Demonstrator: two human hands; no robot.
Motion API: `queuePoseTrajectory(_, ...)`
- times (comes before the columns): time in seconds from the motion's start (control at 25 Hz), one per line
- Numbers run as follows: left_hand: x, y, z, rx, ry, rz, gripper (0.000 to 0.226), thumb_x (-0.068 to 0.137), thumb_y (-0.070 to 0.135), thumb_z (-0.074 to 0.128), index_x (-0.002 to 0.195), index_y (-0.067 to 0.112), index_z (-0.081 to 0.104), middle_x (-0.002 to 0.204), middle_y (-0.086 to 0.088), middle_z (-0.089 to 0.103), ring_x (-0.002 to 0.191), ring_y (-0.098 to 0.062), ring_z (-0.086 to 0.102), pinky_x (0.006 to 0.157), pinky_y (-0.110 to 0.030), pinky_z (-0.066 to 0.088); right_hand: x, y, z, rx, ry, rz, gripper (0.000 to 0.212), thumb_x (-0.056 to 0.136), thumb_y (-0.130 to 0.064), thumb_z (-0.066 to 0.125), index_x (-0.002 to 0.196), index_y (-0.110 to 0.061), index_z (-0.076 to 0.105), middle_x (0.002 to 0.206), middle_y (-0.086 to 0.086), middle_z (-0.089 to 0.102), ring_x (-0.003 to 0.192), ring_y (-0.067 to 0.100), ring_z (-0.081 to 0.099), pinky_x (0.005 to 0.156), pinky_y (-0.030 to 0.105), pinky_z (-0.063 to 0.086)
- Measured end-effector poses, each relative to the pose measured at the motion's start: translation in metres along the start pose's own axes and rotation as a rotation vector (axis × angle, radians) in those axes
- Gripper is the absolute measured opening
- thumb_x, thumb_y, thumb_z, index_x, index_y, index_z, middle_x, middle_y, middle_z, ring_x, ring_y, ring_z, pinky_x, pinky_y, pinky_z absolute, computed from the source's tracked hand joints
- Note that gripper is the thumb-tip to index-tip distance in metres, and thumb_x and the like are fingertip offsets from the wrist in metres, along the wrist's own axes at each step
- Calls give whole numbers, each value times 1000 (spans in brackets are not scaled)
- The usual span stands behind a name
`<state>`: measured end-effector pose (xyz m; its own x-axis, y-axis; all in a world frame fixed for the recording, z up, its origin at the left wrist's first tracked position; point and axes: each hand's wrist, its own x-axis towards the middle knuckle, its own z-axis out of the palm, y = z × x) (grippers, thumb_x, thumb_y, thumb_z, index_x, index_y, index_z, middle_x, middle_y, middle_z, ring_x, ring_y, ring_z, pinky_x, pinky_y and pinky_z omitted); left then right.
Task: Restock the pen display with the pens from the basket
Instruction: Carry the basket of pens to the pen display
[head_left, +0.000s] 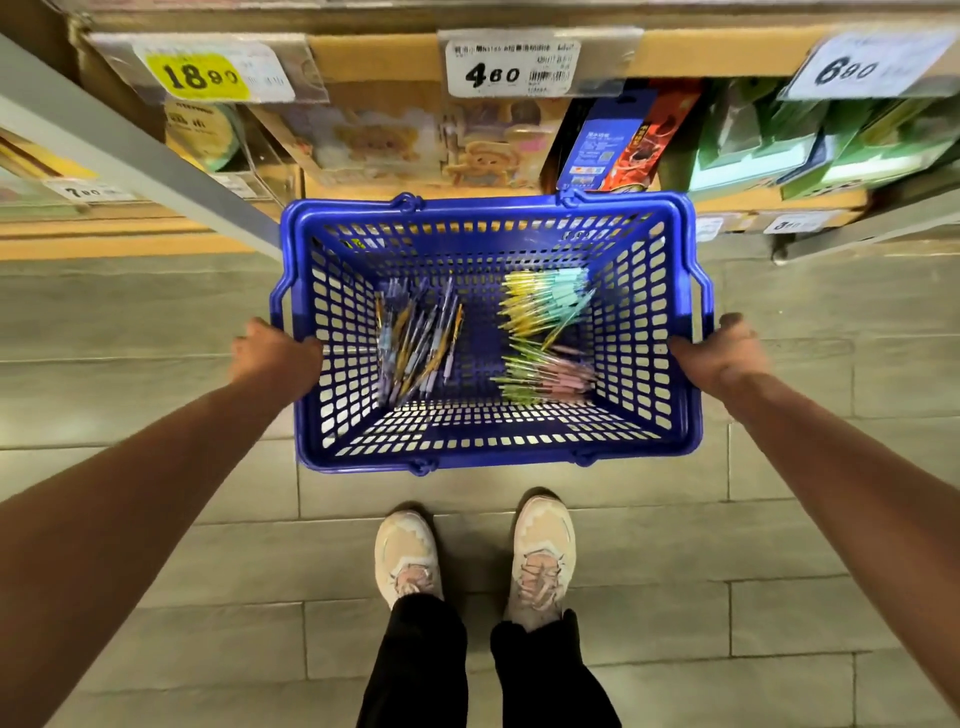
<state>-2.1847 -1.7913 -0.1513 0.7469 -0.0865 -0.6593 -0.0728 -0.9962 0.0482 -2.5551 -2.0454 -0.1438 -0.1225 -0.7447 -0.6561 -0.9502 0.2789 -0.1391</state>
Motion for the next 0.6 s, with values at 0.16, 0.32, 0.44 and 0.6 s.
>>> queuePoseTrajectory(0.16,-50,17,-19,-13,13,193,40,94,29,53,126,5,54,125,-24,60,111,-44,61,95,-49,51,-46,-30,-22,-9,71,-309,46,90,-34,65,131,-15,54,129,9,58,113,30,60,100,37,47)
queuePoseTrajectory(0.32,-125,28,-29,-220,-190,335,22,98,21,49,86,11,64,89,-14,71,87,-34,67,73,-36,49,-115,-42,-25,58,-95,-537,14,91,-29,64,105,-26,67,92,-17,63,76,-10,58,68,2,37)
queuePoseTrajectory(0.44,-185,22,-29,-562,-393,255,16,103,17,52,95,15,65,88,-6,74,85,-25,68,85,-43,56,-166,-32,-17,93,-226,-589,6,93,-29,64,91,-33,60,78,-29,57,71,-32,50,62,-7,33)
queuePoseTrajectory(0.6,-229,22,-25,-661,-538,211,16,104,18,51,98,15,65,89,-8,73,80,-20,68,81,-40,55,-204,-15,-4,145,-354,-475,8,91,-31,68,90,-35,62,85,-24,67,76,-21,59,62,-2,39)
